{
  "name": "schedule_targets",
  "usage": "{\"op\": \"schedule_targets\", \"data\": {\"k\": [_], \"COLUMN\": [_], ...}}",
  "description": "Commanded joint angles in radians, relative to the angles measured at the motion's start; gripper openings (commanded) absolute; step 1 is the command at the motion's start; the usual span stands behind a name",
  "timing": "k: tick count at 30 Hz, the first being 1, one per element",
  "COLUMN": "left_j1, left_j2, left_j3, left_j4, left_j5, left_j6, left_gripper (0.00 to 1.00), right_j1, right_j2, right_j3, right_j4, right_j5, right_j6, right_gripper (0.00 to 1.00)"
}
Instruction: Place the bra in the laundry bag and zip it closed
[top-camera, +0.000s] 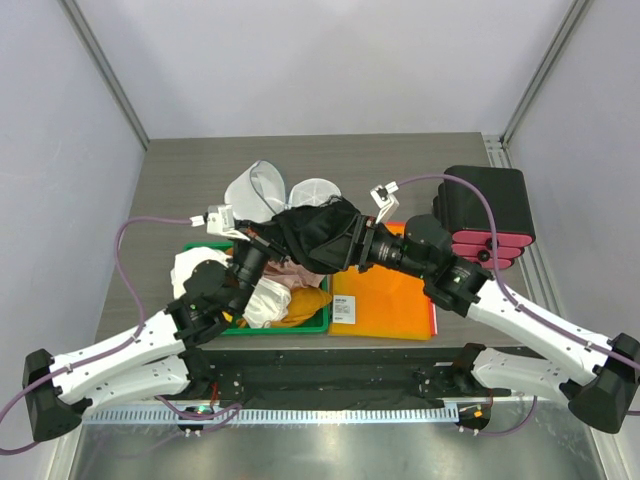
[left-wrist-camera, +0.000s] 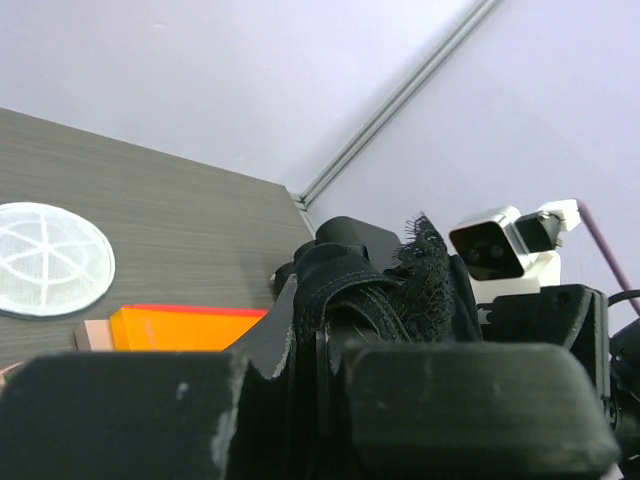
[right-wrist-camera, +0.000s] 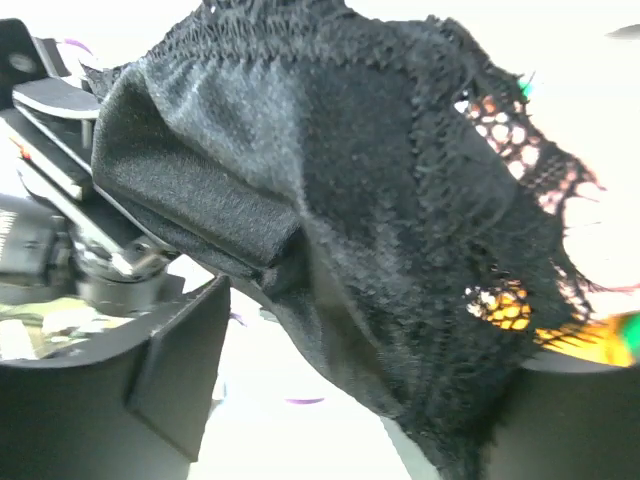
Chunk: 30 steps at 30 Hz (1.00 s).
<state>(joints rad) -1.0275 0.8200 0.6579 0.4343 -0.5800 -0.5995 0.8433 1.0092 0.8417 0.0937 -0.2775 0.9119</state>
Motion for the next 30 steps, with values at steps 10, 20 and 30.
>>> {"op": "schedule_targets", "data": {"k": [10,20,30], "left_j1": [0.075,0.224,0.333], "left_j2": [-0.015,0.122,0.312], "left_j3": [0.031,0.147,0.292], "left_j4": [-0.005,-0.115,-0.147], "left_j5": [-0.015,0.247,0.456], "left_j6": [-0.184,-0.322,-0.375], "left_gripper": [0.00,0.00,0.00], "right_j1": [-0.072,-0.197,-0.273], "right_j2": [-0.086,-0.061,-0.011], "right_j3": [0.180,0.201,0.131], "right_j4": [-0.350,-0.381,-0.178], "right_j5": [0.072,-0.052,-0.158], "right_j6": [-0.318,-0.421,-0.354], "right_gripper": [0.93,0.86,0.57]}}
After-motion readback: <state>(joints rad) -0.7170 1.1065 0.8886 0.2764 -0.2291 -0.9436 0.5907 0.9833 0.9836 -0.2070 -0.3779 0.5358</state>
